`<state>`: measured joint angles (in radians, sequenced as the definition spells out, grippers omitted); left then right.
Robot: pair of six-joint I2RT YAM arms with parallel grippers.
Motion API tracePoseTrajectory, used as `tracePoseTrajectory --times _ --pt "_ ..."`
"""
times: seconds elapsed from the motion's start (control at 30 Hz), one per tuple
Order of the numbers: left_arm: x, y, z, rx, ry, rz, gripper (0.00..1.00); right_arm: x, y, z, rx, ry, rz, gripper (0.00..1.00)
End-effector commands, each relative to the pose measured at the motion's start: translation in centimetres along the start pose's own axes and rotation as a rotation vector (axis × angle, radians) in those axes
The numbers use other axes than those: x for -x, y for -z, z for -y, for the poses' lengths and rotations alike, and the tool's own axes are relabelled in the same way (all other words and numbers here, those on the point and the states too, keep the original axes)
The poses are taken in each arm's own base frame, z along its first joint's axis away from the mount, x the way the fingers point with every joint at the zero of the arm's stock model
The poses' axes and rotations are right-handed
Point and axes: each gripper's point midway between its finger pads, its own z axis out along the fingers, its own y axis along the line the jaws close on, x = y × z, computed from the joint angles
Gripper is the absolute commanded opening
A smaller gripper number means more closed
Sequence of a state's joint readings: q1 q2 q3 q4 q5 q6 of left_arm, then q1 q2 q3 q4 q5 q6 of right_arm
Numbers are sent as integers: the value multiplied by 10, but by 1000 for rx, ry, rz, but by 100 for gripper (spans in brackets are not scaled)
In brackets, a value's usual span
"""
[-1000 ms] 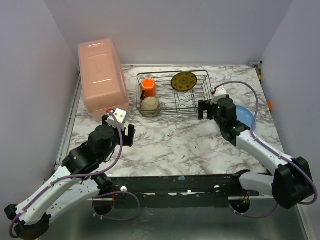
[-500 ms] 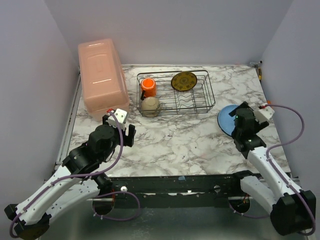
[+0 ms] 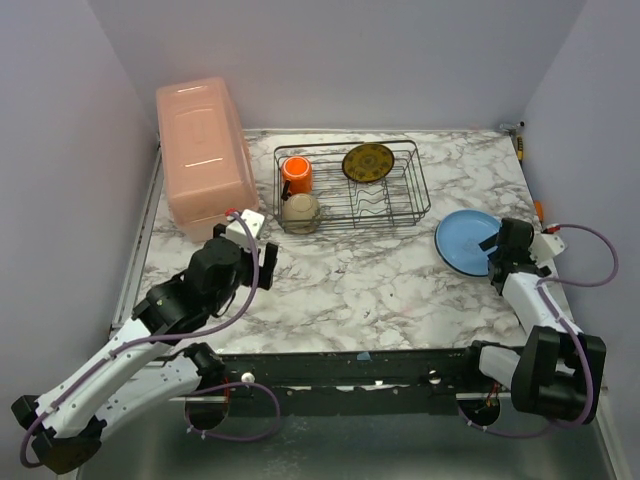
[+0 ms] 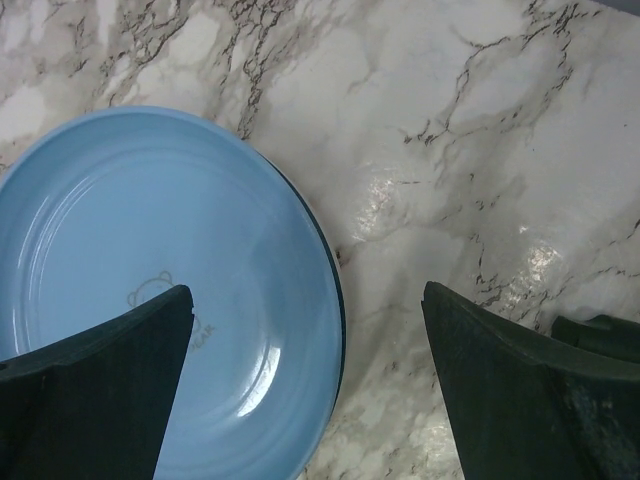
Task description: Load the mixed dishes into the dish rack
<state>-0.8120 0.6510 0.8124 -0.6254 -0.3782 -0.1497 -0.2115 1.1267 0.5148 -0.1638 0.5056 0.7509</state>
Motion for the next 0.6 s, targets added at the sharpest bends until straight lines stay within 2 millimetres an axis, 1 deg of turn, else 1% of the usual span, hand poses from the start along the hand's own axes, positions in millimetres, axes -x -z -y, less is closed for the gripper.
tracePoseTrajectory --times 0.0,0.07,0.13,0.17,0.2,0.3,0.33,0.4,0.47,0.5,0.57 --pt "54 10 24 -117 68 105 77 -6 -3 4 -8 17 -19 97" --pt "74 9 32 -154 56 144 77 -3 -3 0 1 12 -17 91" --pt "92 5 37 -163 31 158 77 -4 -5 -2 4 18 -27 82" --pt "98 2 38 -161 17 152 77 -3 -5 -4 7 21 -32 79" --pt "106 1 40 -161 3 159 77 -5 -5 -6 5 30 -48 77" --pt "118 -6 42 -158 -29 174 77 -11 -9 -4 -15 51 -83 75" --pt "119 -8 42 -154 -36 180 77 -13 -11 -1 -41 50 -87 75" --pt "114 -16 42 -143 -43 190 77 -16 -15 8 -99 50 -85 70" --pt "104 -23 42 -136 -57 193 77 -19 -19 15 -159 52 -97 64" --pt "97 -28 41 -130 -66 191 77 -20 -22 18 -185 57 -104 59" --pt "89 -32 41 -124 -79 185 77 -25 -26 21 -222 68 -128 50"
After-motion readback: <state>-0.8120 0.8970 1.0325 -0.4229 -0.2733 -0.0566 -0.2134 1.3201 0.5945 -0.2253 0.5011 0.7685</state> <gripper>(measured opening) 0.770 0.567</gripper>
